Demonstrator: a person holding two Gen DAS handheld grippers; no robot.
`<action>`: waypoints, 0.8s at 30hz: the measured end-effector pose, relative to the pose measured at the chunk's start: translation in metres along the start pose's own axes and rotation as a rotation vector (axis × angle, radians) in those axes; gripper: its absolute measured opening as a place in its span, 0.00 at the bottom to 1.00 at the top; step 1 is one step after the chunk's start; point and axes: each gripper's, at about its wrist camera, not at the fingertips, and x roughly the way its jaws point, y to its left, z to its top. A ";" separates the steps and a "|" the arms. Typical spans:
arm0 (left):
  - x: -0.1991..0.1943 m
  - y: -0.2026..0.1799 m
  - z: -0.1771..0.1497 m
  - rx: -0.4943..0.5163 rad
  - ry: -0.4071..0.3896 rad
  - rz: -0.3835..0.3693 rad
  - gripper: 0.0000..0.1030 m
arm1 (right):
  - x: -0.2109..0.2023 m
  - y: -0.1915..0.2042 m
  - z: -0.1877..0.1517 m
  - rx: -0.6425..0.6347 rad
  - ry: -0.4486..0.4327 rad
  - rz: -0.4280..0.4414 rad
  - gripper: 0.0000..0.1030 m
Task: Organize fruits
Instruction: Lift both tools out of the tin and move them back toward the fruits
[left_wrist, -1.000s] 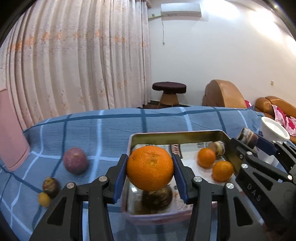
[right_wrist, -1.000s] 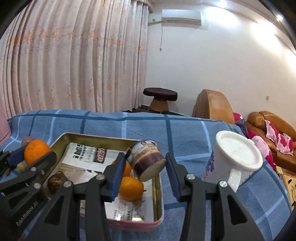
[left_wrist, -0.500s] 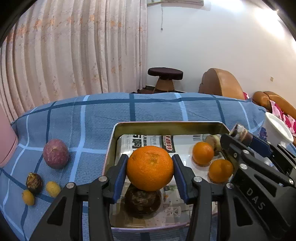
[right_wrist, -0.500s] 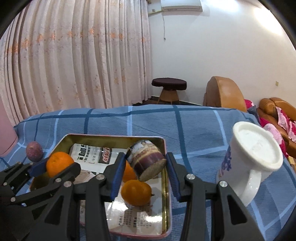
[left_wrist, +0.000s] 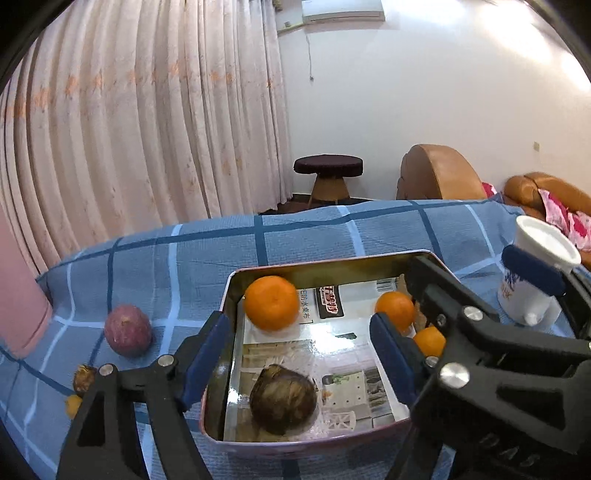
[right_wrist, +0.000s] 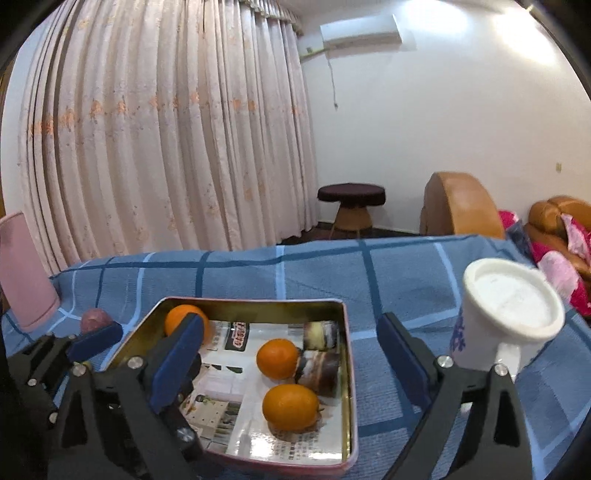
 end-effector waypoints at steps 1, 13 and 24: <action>0.000 0.001 0.001 -0.005 0.002 0.004 0.78 | -0.001 0.000 0.001 -0.002 -0.004 -0.006 0.96; -0.005 0.016 0.000 -0.052 -0.024 0.015 0.78 | -0.008 -0.009 0.003 0.040 -0.052 -0.064 1.00; -0.018 0.043 0.000 -0.090 -0.120 0.132 0.78 | -0.013 -0.005 0.002 0.013 -0.088 -0.082 1.00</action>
